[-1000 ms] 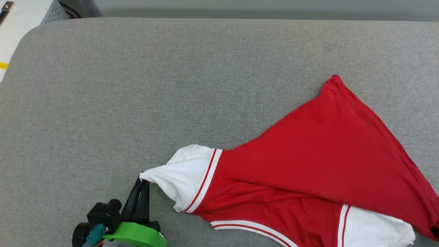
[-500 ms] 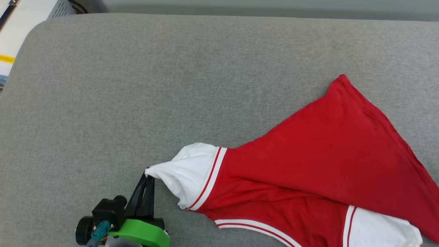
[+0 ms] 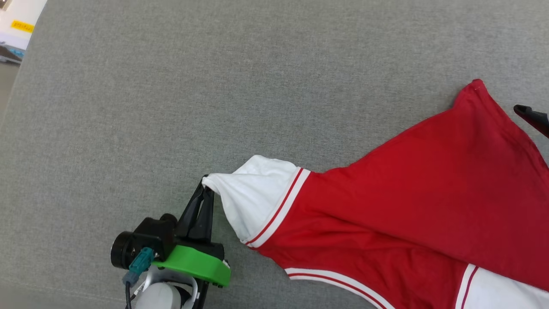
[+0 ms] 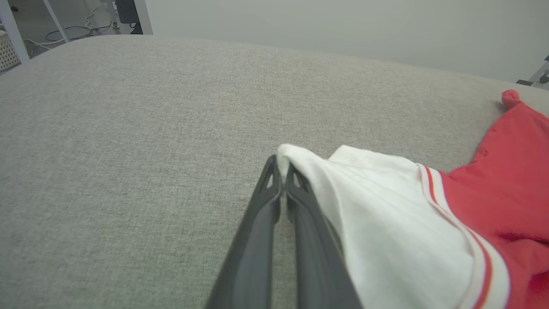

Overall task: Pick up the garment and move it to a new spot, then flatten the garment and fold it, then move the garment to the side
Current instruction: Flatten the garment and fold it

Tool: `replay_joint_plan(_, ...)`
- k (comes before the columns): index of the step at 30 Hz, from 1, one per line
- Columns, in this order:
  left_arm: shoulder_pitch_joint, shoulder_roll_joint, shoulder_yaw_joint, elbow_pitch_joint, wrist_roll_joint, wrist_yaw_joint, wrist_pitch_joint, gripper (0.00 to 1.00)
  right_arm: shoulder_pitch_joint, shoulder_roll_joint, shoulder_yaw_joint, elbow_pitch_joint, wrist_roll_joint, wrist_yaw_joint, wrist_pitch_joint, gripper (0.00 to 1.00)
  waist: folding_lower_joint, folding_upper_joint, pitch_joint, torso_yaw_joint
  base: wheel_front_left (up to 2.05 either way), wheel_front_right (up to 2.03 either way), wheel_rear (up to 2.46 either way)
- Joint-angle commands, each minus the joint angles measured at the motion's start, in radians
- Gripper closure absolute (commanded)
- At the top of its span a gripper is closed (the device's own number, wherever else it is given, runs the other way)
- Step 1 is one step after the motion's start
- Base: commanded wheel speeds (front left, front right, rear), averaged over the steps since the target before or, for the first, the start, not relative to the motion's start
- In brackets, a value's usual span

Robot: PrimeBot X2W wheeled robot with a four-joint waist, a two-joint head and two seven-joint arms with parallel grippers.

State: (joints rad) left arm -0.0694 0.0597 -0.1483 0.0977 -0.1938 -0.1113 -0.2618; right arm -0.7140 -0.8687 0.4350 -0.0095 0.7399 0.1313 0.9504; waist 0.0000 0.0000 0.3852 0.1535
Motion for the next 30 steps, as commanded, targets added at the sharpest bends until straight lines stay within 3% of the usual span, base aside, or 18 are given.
replay_joint_plan(1,-0.027,-0.004,-0.009,-0.009,0.008,-0.005,0.000,1.00,-0.065,0.024,0.056,0.059,-0.014,-0.001,0.014,0.00,0.0000,0.0000,0.047,0.042,0.00,0.00,0.00)
replay_joint_plan(8,-0.048,-0.008,-0.031,-0.031,0.002,-0.001,0.000,1.00,-0.154,0.074,0.183,0.238,-0.029,-0.001,-0.058,0.00,0.0000,0.0000,0.100,0.068,0.00,0.00,0.00)
replay_joint_plan(15,-0.059,-0.009,-0.039,-0.033,-0.004,0.007,0.000,1.00,-0.120,0.067,0.335,0.346,0.002,-0.001,-0.099,0.00,0.0000,0.0000,0.120,0.071,0.00,0.00,0.00)
replay_joint_plan(16,-0.059,-0.009,-0.038,-0.032,-0.005,0.008,0.000,1.00,-0.118,0.065,0.348,0.350,0.010,-0.001,-0.107,0.36,0.0000,0.0000,0.119,0.069,0.00,0.00,0.00)
replay_joint_plan(17,-0.058,-0.009,-0.037,-0.031,-0.005,0.010,0.000,1.00,-0.118,0.061,0.363,0.354,0.018,-0.001,-0.118,0.86,0.0000,0.0000,0.117,0.067,0.00,0.00,0.00)
replay_joint_plan(18,-0.057,-0.009,-0.036,-0.030,-0.006,0.010,0.000,1.00,-0.119,0.057,0.375,0.355,0.023,-0.001,-0.126,1.00,0.0000,0.0000,0.114,0.065,0.00,0.00,0.00)
replay_joint_plan(22,-0.049,-0.009,-0.027,-0.024,-0.004,0.012,0.000,1.00,-0.149,0.041,0.415,0.352,0.028,-0.001,-0.187,1.00,0.0000,0.0000,0.093,0.051,0.00,0.00,0.00)
replay_joint_plan(30,-0.039,0.016,-0.019,-0.030,0.027,0.004,0.000,1.00,-0.193,0.034,0.375,0.317,0.056,-0.001,-0.438,1.00,0.0000,0.0000,-0.002,0.019,0.00,0.00,0.00)
